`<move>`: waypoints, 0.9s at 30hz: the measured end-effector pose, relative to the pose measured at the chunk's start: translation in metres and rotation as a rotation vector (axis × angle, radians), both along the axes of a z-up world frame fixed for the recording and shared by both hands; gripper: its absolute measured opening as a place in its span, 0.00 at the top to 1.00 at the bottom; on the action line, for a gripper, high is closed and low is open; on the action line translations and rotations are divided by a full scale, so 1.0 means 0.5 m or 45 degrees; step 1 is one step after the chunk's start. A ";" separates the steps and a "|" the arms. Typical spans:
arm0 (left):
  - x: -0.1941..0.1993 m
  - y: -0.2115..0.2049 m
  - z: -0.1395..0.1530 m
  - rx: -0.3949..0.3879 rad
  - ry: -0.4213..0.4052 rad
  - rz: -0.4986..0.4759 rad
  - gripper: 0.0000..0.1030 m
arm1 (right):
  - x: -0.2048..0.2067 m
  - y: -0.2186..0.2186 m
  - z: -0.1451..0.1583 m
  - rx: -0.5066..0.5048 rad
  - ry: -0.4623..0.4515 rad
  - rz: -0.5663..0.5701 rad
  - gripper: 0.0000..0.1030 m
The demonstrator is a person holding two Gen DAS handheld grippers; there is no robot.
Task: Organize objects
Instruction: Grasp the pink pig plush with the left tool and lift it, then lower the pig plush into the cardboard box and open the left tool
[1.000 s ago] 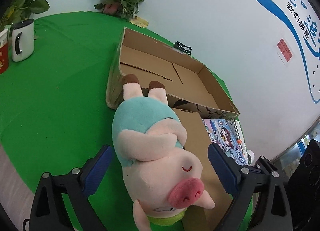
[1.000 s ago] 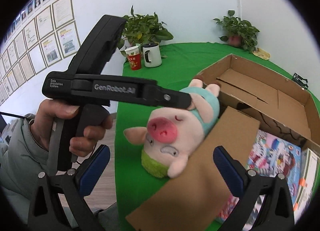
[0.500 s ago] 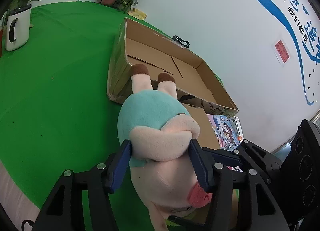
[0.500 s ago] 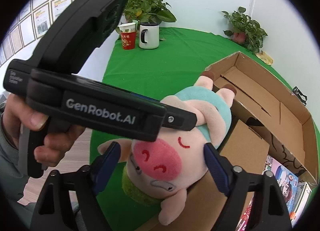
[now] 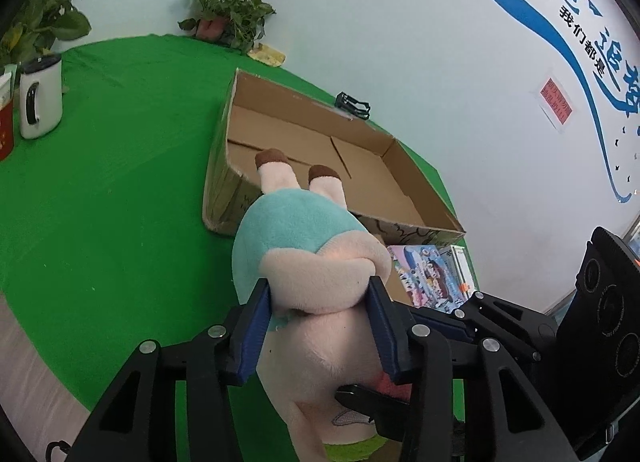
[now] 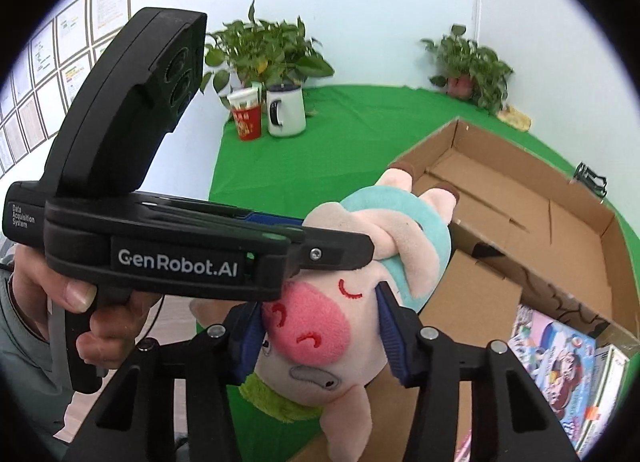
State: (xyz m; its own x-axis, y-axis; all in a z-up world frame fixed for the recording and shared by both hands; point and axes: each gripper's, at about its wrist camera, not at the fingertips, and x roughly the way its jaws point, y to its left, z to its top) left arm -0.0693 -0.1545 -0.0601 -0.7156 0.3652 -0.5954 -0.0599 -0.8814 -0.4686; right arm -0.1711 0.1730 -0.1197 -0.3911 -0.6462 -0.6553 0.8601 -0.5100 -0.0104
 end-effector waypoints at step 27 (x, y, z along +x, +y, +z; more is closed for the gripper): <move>-0.405 -0.094 0.097 -0.081 0.107 0.034 0.57 | -0.367 -0.097 0.100 -0.189 0.010 -0.083 0.51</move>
